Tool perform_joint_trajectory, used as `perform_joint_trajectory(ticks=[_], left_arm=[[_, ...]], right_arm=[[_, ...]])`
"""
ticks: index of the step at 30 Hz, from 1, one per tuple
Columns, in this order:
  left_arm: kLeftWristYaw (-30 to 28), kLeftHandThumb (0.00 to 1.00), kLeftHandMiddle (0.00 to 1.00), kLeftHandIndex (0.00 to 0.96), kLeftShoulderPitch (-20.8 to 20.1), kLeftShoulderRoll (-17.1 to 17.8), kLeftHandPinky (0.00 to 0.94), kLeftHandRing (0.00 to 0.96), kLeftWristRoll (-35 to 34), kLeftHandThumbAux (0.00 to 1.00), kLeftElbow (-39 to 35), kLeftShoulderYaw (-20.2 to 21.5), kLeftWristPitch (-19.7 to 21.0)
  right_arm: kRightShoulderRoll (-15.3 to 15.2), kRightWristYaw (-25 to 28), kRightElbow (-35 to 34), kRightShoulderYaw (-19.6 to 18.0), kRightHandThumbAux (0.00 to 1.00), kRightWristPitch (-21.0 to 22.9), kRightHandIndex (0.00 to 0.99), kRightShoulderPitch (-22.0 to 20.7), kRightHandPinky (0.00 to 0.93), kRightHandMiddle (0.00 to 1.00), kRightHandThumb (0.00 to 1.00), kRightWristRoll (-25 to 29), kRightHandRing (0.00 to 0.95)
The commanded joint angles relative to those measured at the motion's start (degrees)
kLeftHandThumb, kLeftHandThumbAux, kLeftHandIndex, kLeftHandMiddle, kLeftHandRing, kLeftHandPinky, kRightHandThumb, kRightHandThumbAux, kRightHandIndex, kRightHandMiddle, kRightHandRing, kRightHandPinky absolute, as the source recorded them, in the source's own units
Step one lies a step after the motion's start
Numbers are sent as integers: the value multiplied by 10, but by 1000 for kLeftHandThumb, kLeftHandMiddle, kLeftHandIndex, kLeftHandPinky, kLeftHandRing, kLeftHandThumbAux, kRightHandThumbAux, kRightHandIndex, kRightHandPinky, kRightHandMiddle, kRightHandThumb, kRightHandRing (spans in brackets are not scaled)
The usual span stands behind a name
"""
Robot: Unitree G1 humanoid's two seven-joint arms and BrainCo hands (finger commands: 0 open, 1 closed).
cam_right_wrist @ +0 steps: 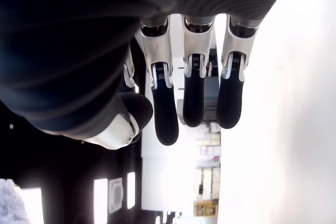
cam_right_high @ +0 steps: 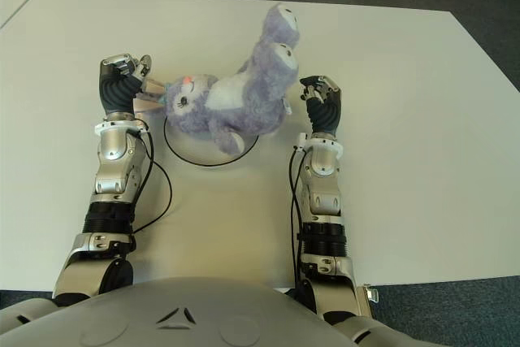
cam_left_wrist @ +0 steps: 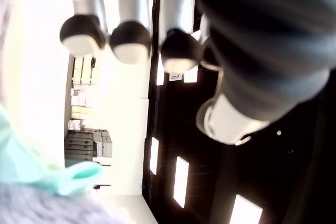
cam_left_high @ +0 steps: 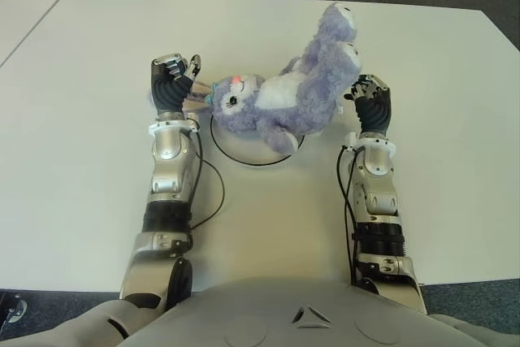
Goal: Put the doll into the plate.
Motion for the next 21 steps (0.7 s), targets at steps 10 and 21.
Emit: perform_joint_trajectory(ticks=[10, 21], left_arm=[[-8, 407, 888, 838, 44, 5, 876, 893, -2, 815, 5, 0, 47], [-19, 408, 890, 838, 34, 10, 879, 896, 0, 811, 24, -7, 50]], right_arm=[[12, -9, -19, 2, 711, 24, 443, 54, 817, 840, 723, -15, 827], [17, -7, -41, -1, 711, 31, 443, 64, 803, 835, 724, -8, 823]])
